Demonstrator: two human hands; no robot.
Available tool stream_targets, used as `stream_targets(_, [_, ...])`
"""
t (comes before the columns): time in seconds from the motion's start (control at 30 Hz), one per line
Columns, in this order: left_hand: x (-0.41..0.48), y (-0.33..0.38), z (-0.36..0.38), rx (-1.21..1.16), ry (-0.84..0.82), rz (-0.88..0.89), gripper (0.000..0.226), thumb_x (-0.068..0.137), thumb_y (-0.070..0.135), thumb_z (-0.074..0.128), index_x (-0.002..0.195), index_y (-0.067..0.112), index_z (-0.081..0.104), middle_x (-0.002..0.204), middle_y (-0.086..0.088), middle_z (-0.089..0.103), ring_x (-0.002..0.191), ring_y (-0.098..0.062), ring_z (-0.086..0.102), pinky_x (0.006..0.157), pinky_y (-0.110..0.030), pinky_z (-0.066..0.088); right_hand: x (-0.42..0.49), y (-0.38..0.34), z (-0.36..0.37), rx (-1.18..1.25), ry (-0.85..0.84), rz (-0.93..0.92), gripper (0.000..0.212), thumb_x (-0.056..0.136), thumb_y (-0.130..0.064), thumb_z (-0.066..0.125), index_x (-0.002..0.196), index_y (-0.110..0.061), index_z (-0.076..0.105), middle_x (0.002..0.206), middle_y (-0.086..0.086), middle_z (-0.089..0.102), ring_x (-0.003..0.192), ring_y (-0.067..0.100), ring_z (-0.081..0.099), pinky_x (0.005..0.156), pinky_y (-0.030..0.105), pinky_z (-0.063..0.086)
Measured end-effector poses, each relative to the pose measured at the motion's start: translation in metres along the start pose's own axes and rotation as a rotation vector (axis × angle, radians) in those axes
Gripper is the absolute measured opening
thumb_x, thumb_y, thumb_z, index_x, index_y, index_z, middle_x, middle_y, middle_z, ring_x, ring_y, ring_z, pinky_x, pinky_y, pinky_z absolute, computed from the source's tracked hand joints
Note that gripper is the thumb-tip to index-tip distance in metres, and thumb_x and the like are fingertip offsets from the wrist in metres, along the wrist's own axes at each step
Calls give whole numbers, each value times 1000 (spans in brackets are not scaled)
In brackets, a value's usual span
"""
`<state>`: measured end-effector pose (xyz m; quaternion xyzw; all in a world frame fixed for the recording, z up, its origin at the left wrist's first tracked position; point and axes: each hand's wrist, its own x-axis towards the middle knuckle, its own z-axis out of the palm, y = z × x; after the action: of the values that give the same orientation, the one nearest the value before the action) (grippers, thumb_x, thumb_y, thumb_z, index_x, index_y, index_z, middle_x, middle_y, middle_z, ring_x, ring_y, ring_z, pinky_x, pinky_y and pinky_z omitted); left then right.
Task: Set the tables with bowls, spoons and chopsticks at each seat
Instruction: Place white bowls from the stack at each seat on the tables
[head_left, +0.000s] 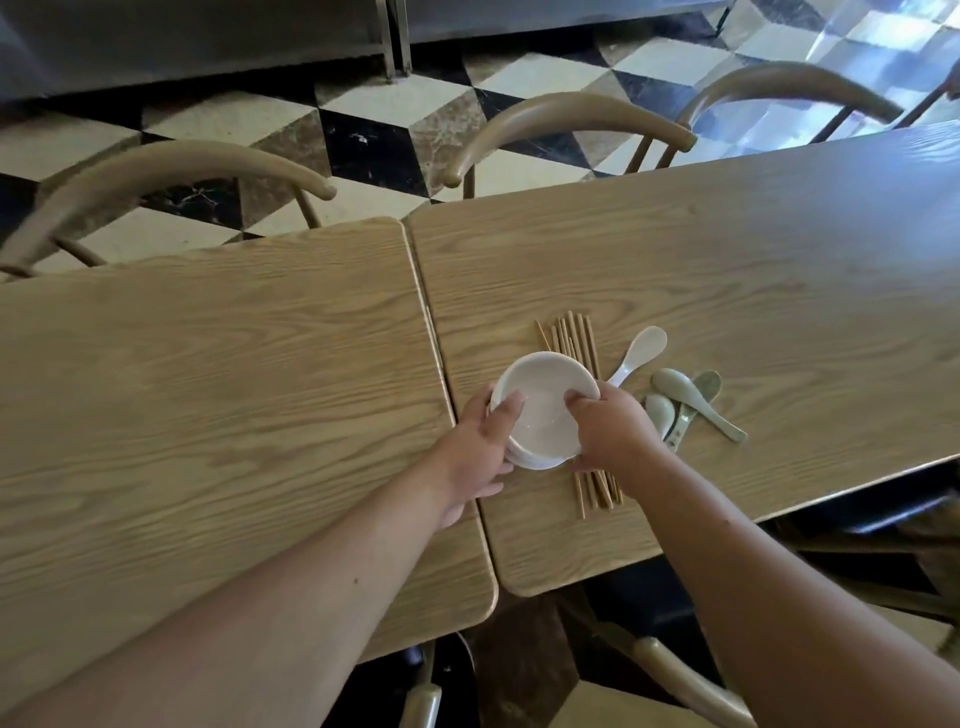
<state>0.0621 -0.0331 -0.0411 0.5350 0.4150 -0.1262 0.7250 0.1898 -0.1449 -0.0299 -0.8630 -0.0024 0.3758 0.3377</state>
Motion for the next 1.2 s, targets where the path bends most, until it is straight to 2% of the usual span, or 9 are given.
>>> stream_targets(0.1, [2, -6, -1, -75, -21, -27, 69, 99, 80, 32, 162, 53, 22, 149, 7, 46, 140, -36, 54, 121, -55, 41, -3, -4, 4, 110, -24, 88, 27, 110, -29, 54, 133, -18, 63, 120, 12, 64, 92, 34, 70, 80, 57, 67])
stream_targets(0.17, [2, -10, -2, -128, 6, -19, 64, 99, 81, 26, 158, 55, 25, 151, 7, 48, 139, -34, 55, 120, -55, 41, -10, -6, 8, 168, -50, 120, 22, 111, -25, 54, 129, -15, 60, 115, 13, 62, 88, 34, 70, 83, 57, 66])
stream_targets(0.27, [1, -19, -14, -201, 87, -19, 62, 98, 81, 27, 153, 53, 32, 152, 3, 56, 131, -30, 63, 115, -55, 45, -24, -9, 20, 228, -94, 156, 13, 111, -23, 55, 123, -18, 54, 103, 8, 57, 84, 30, 67, 86, 57, 65])
stream_targets(0.5, [-36, -53, -80, -251, 210, -25, 58, 102, 77, 30, 144, 45, 52, 129, -3, 75, 104, -28, 80, 96, -50, 62, -67, -23, 69, 286, -247, 189, 20, 109, -22, 57, 127, -13, 56, 109, 12, 61, 87, 34, 71, 88, 59, 65])
stream_targets(0.63, [-68, -76, -124, -204, 243, -29, 35, 106, 51, 52, 140, 43, 51, 129, -2, 73, 106, -27, 79, 94, -50, 65, -91, -38, 106, 239, -334, 159, 16, 110, -22, 57, 122, -12, 56, 107, 12, 62, 87, 34, 72, 93, 60, 63])
stream_targets(0.73, [-88, -95, -157, -212, 264, -36, 47, 100, 26, 68, 138, 47, 49, 134, 2, 69, 113, -27, 76, 93, -50, 65, -107, -51, 140, 153, -381, 121, 15, 109, -24, 57, 121, -14, 59, 112, 14, 65, 99, 38, 74, 91, 58, 64])
stream_targets(0.93, [-127, -123, -226, -329, 338, -47, 54, 101, 10, 60, 141, 45, 53, 132, -5, 73, 103, -31, 81, 84, -49, 67, -139, -75, 204, 20, -501, 39, 22, 109, -33, 56, 124, -17, 59, 122, 15, 66, 108, 42, 75, 88, 58, 65])
stream_targets(1.07, [-152, -142, -265, -445, 421, -77, 66, 97, -5, 46, 147, 37, 47, 139, -12, 63, 108, -37, 78, 81, -51, 67, -154, -77, 235, 167, -586, 103, 27, 109, -33, 59, 127, -12, 60, 121, 18, 69, 101, 41, 77, 88, 59, 65])
stream_targets(1.2, [-174, -156, -291, -485, 561, -102, 62, 98, -10, 40, 140, 35, 45, 130, -10, 57, 110, -37, 71, 81, -53, 67, -153, -68, 253, 339, -488, 171, 16, 109, -28, 59, 116, -13, 62, 118, 14, 67, 98, 33, 72, 67, 44, 63])
